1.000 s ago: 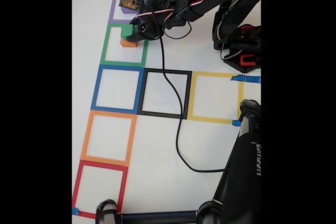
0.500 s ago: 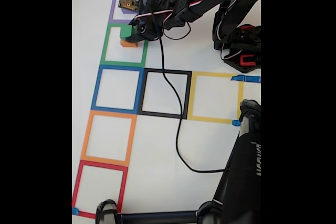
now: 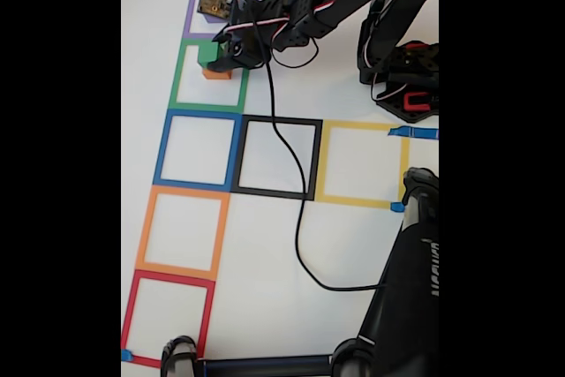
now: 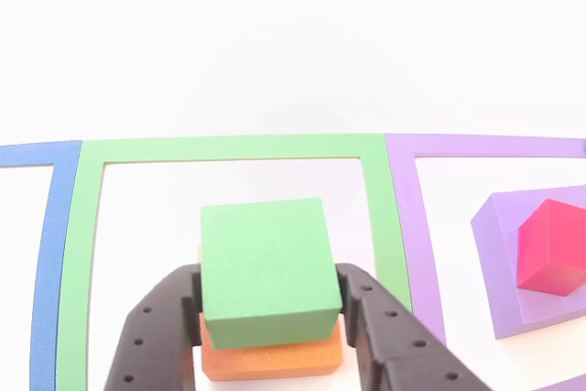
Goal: Tower of hanoi
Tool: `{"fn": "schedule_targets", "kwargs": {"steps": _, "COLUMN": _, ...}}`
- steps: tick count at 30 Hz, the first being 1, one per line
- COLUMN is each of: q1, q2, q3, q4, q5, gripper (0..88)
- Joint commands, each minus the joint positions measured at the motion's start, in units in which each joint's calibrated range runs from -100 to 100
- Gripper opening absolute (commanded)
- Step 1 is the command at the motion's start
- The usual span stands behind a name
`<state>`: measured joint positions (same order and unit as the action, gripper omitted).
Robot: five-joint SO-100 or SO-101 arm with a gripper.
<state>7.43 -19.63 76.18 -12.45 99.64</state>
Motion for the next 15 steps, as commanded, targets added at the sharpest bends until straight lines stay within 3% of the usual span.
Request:
{"fn": "schedule_targets", "kwargs": {"steps": 1, "q1": 0.4, "q2": -0.9, "q3": -1.9, "q4": -1.1, "q5": 0.4, "gripper": 8.9}}
{"fn": "schedule_targets", "kwargs": {"steps": 15, "q1": 1.7, "q2": -4.2, "q3": 1.5, "q4": -1.0, "q5": 0.4, "gripper": 8.7}}
